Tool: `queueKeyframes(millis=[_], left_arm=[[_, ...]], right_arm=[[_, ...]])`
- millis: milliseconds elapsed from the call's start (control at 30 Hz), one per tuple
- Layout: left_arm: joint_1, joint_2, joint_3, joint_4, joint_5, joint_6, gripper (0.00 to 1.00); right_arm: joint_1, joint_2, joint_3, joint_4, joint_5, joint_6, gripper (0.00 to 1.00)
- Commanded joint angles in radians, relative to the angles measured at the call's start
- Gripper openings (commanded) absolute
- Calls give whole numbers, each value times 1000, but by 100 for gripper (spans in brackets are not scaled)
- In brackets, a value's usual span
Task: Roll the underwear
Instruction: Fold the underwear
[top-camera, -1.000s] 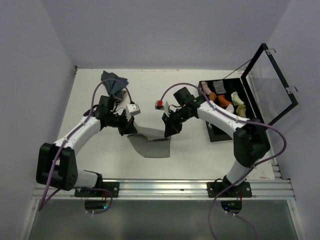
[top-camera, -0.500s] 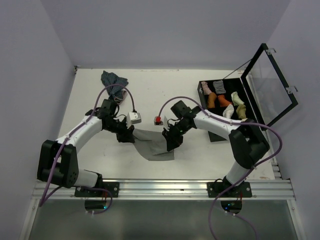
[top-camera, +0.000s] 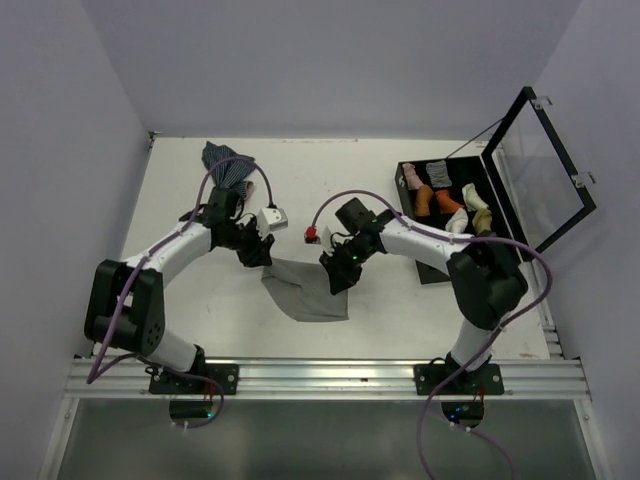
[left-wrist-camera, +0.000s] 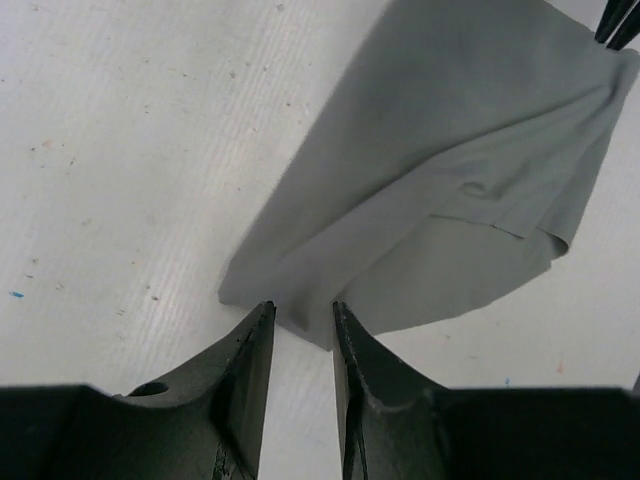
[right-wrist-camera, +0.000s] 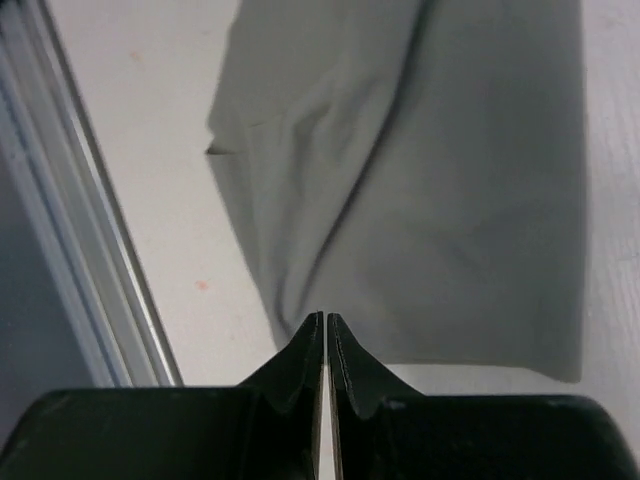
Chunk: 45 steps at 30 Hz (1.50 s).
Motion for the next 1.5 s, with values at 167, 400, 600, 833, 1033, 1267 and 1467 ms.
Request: queueKeyframes(millis=[167,400,600,833,1033,1267,1467], left_arm=[[-14,52,58,67,17,46,29],[-118,-83,-43,4,-6,260,29],[-365,-117,-165,122,-127,176,21],[-499,-40,-163,190,-227,65,20],[-508,-8,-143,221,-267,40,21],[-510,51,-136,199,-281,54,23],[-511,43,-127,144,-228,68,3]], right_arm=[[-1,206,119,79,114,185,5],[-50,313,189,74,48,243,3],[-75,297,156,120,-13,320,2],[-76,291,115,132,-7,334,2],[-75,289,96,141,-15,340,2],[-76,294,107,132,-6,335,1],[-75,298,101,129,-2,338,1]])
